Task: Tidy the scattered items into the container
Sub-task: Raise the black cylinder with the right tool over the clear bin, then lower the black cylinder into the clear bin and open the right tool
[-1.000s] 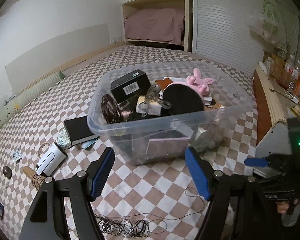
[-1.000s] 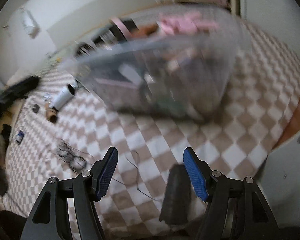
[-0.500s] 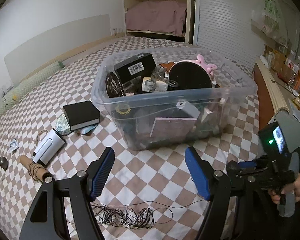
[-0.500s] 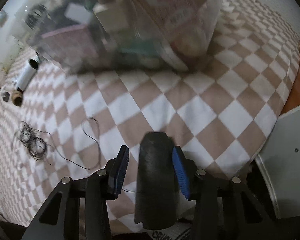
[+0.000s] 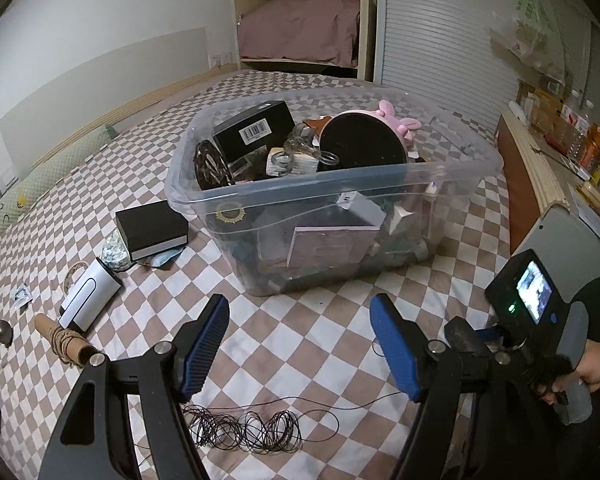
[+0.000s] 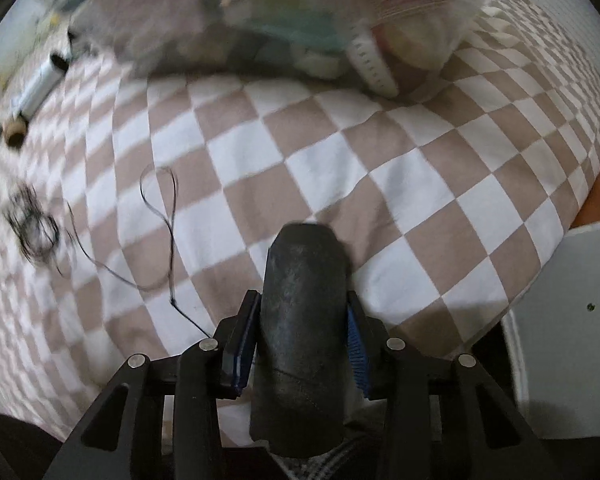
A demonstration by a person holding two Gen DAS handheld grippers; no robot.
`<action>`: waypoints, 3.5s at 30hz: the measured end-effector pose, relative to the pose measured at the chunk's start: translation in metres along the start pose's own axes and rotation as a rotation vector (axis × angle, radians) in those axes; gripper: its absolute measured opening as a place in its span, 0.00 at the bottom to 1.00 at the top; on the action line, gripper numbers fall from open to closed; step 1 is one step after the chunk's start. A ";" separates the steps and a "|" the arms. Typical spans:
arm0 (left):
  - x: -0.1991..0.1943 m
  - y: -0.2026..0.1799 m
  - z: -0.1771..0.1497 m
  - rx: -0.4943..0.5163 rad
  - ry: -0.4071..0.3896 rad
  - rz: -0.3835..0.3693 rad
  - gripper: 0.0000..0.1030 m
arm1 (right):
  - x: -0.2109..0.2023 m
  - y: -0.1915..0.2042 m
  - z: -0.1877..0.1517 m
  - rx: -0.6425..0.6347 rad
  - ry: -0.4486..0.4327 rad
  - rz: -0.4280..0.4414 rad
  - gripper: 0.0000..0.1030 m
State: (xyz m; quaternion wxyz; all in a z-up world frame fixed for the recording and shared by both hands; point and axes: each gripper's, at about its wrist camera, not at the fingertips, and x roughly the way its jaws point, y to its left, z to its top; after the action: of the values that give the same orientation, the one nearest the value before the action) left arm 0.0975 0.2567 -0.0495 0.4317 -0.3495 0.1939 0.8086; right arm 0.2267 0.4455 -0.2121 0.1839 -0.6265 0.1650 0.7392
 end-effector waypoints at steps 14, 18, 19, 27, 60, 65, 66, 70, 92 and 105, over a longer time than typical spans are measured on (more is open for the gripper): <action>0.010 -0.001 -0.005 -0.008 0.032 -0.019 0.71 | -0.081 -0.010 0.007 0.067 -0.324 0.207 0.40; 0.004 -0.007 -0.002 -0.004 0.008 -0.072 0.71 | -0.125 0.008 0.026 0.003 -0.444 0.200 0.40; 0.003 -0.010 -0.001 0.003 0.002 -0.095 0.71 | -0.135 0.010 0.029 -0.010 -0.466 0.206 0.40; -0.009 -0.044 -0.007 0.171 -0.054 -0.221 0.71 | -0.178 0.022 0.054 -0.042 -0.537 0.258 0.40; 0.030 -0.026 -0.011 0.079 0.016 -0.198 0.02 | -0.221 -0.005 0.093 0.102 -0.656 0.317 0.40; 0.032 -0.033 -0.010 0.098 0.019 -0.201 0.02 | -0.227 -0.003 0.114 0.102 -0.666 0.340 0.40; 0.032 -0.033 -0.010 0.098 0.021 -0.204 0.02 | -0.228 -0.003 0.118 0.103 -0.668 0.348 0.40; 0.036 -0.032 -0.009 0.091 0.034 -0.204 0.01 | -0.236 -0.003 0.133 0.097 -0.695 0.311 0.40; 0.072 -0.014 -0.050 0.089 0.221 -0.150 0.01 | -0.198 -0.044 0.193 0.202 -0.604 0.164 0.40; 0.050 -0.010 -0.032 0.046 0.132 -0.186 0.01 | -0.152 -0.060 0.183 0.245 -0.435 0.114 0.40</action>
State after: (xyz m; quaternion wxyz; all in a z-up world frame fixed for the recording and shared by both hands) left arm 0.0995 0.2706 -0.1082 0.4990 -0.4083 0.2072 0.7358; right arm 0.1197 0.5748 -0.0332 0.2477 -0.4156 0.2448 0.8403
